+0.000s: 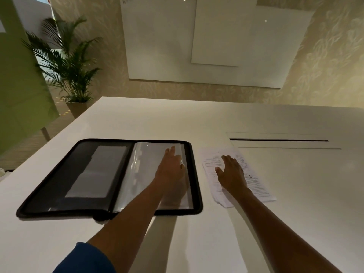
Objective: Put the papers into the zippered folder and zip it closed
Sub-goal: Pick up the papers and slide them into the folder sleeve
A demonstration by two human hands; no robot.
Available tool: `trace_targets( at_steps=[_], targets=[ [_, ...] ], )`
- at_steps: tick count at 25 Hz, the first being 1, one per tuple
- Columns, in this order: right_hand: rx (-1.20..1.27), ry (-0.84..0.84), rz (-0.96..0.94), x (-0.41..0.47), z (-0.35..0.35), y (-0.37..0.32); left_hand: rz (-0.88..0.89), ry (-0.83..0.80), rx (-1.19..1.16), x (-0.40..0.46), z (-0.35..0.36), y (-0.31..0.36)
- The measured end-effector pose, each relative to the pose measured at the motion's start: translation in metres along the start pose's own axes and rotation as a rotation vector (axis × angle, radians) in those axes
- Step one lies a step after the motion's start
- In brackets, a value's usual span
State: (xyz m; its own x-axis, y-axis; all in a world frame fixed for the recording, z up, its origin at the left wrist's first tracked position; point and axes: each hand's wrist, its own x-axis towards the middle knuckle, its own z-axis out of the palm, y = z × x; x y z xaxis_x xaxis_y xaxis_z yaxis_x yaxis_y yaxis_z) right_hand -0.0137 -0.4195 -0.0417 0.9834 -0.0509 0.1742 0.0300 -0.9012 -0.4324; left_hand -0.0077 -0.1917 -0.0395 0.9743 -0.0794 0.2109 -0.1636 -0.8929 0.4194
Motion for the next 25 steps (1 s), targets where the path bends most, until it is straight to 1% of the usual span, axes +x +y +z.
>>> trace_targets(
  at_steps=[2,7,8,10,13,15,21,25],
  targets=[
    [-0.004,-0.001,0.0,0.006,-0.007,0.018,0.026,-0.011,-0.034,0.002,0.015,0.022],
    [-0.042,0.022,-0.018,0.016,-0.019,0.06,0.118,-0.023,-0.022,0.007,0.047,0.069],
    [-0.046,0.022,-0.006,0.018,-0.02,0.069,0.115,-0.025,-0.029,0.009,0.051,0.077],
    [-0.05,0.024,0.037,0.021,-0.022,0.083,0.056,-0.035,-0.038,0.013,0.058,0.09],
    [-0.081,0.026,0.127,0.025,-0.022,0.1,-0.096,-0.05,-0.028,0.019,0.065,0.106],
    [-0.123,0.02,0.145,0.027,-0.018,0.107,-0.172,-0.077,-0.012,0.023,0.067,0.115],
    [-0.163,0.05,0.127,0.031,-0.009,0.113,-0.395,-0.104,-0.244,0.043,0.064,0.137],
    [-0.15,0.09,0.117,0.029,-0.005,0.116,-0.512,-0.124,-0.355,0.054,0.066,0.135]
  ],
)
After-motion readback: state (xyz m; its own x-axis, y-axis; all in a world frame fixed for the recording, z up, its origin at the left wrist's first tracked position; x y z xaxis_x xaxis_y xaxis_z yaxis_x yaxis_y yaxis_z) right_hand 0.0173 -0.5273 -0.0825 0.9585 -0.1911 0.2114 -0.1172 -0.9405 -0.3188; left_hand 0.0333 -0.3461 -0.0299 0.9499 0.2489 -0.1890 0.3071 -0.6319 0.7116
